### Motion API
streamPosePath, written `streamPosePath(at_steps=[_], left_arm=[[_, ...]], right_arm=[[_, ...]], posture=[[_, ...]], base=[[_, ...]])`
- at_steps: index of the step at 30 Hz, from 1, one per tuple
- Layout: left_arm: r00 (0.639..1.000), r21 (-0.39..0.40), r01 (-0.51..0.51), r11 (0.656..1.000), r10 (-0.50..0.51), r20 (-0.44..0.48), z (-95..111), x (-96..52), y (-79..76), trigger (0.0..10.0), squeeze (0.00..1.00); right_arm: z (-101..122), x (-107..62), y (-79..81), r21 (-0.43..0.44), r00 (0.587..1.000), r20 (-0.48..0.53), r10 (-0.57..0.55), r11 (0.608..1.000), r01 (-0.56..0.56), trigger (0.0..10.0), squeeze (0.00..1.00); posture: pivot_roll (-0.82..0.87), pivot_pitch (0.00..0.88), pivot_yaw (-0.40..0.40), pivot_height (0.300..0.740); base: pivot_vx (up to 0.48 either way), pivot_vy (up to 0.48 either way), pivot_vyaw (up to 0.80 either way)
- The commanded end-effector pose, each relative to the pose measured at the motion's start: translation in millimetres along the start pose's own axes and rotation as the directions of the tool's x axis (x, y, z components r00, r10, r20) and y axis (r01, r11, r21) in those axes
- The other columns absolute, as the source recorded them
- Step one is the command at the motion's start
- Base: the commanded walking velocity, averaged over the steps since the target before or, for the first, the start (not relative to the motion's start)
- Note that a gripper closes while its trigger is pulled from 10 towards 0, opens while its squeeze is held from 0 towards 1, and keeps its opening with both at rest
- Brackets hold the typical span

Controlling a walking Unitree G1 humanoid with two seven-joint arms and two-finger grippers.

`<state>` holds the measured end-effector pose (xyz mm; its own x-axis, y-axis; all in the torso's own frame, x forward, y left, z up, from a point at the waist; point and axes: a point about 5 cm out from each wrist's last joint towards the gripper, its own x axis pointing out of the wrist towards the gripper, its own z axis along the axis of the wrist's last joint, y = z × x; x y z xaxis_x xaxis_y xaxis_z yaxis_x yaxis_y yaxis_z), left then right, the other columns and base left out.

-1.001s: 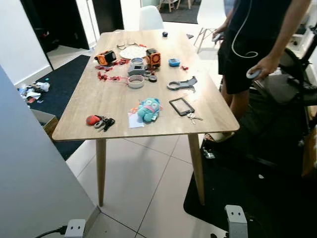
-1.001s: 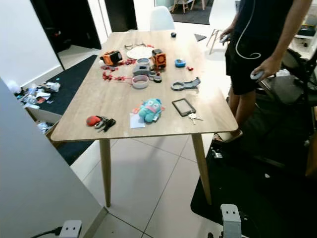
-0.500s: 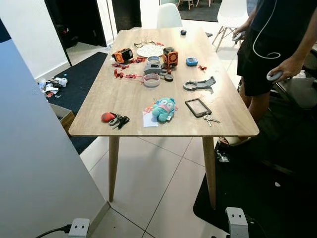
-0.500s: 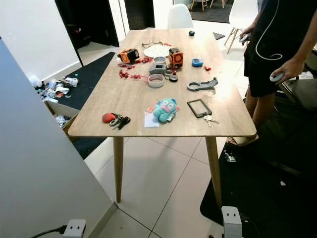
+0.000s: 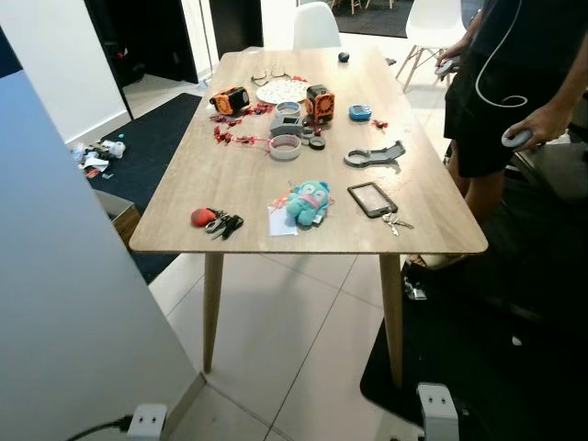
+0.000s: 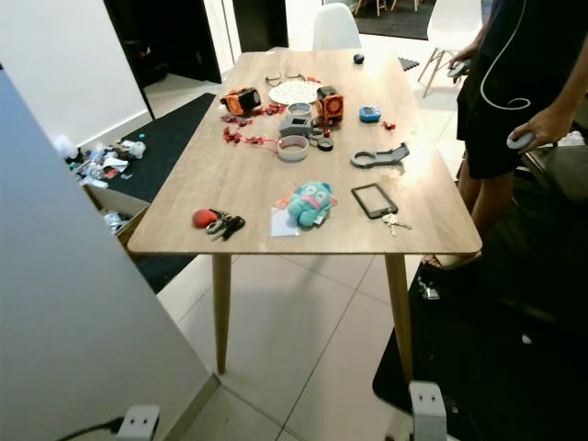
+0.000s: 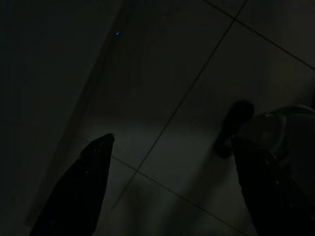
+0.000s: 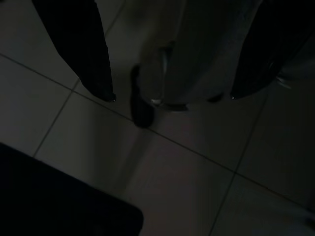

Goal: Hang keys on a hook

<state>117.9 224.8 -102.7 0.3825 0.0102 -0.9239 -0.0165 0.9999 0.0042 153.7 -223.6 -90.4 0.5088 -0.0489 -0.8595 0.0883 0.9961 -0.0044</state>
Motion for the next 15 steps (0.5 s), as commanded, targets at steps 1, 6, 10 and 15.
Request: streamPosePath(at_steps=[1, 6, 10, 15], left_arm=[[1.000, -0.013, 0.007, 1.000, -0.007, 0.003, 0.5, 0.2, -1.0, 10.0, 0.00], [1.000, -0.026, 0.010, 1.000, -0.010, -0.004, -0.3, 0.2, -1.2, 10.0, 0.00], [1.000, -0.031, -0.006, 1.000, 0.006, 0.004, 1.2, 0.2, 0.2, 10.0, 0.00], [1.000, -0.023, -0.005, 1.000, 0.006, 0.004, 2.0, 0.2, 0.4, 10.0, 0.00]], right_arm=[[-5.5, -0.7, -0.1, 0.020, 1.000, -0.018, -0.008, 1.000, 0.008, 10.0, 0.00], [-5.0, -0.5, 0.1, 0.015, 1.000, -0.018, -0.012, 1.000, 0.012, 10.0, 0.00], [-4.0, -0.1, 1.5, 0.010, 1.000, -0.016, -0.006, 1.000, 0.006, 10.0, 0.00], [-2.0, 0.3, 2.9, 0.011, 1.000, -0.009, 0.004, 1.000, -0.003, 10.0, 0.00]], posture=[[-0.08, 0.030, 0.044, 0.740], [-0.08, 0.031, 0.044, 0.740], [-0.08, 0.029, 0.043, 0.740], [-0.08, 0.027, 0.044, 0.740]], base=[[0.000, 0.000, 0.00], [0.000, -0.480, 0.00], [0.000, -0.101, 0.00], [0.000, 0.000, 0.00]])
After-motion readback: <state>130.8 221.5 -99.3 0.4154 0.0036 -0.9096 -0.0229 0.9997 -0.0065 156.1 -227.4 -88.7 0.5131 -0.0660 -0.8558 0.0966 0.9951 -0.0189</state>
